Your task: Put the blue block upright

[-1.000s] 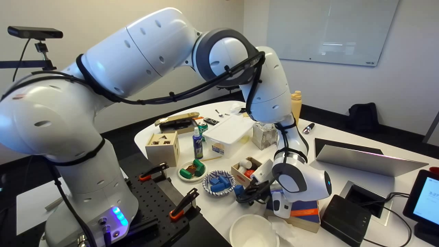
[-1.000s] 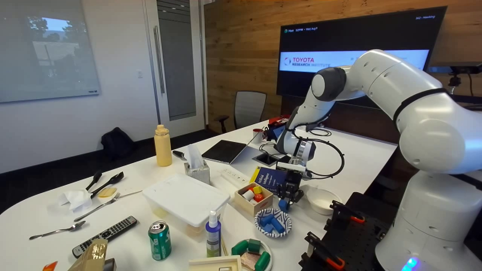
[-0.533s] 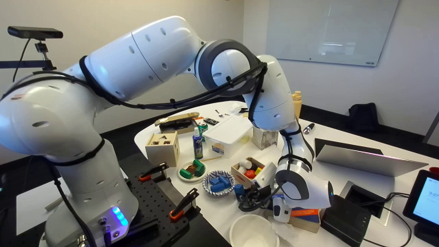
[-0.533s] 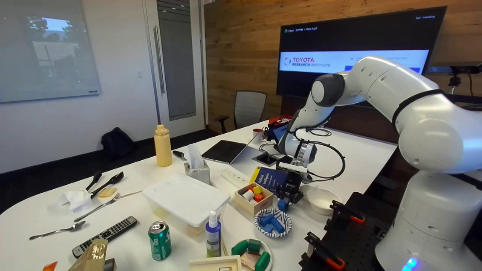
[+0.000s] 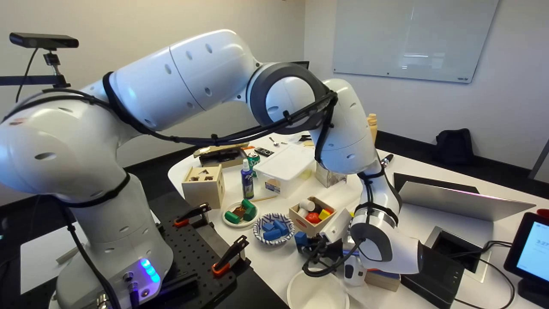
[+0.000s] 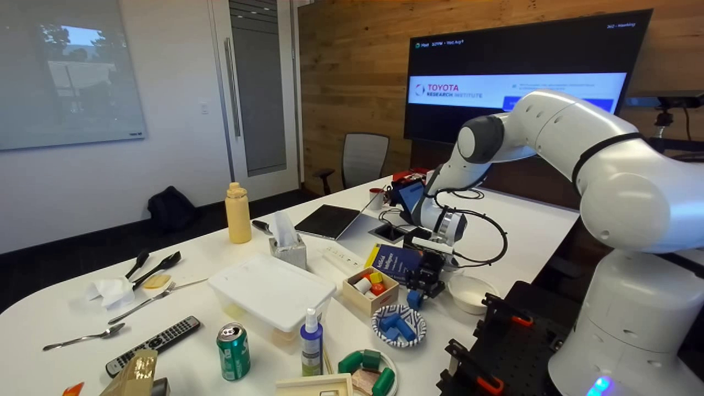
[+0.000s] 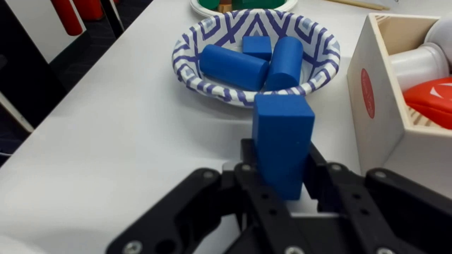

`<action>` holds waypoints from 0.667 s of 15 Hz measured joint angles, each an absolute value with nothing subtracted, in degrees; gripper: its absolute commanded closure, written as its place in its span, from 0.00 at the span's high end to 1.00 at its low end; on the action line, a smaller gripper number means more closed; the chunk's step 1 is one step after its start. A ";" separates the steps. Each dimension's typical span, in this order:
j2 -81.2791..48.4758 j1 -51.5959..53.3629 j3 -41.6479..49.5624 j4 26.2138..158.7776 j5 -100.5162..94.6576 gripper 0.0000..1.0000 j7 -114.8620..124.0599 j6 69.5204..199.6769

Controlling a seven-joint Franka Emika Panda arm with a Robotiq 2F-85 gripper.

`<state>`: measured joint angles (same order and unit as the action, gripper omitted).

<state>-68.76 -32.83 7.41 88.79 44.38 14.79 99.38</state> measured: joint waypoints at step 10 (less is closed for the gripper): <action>-71.04 -33.15 7.82 85.71 44.38 1.00 14.58 98.88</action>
<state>-71.04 -33.15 7.82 85.71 44.38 14.58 98.88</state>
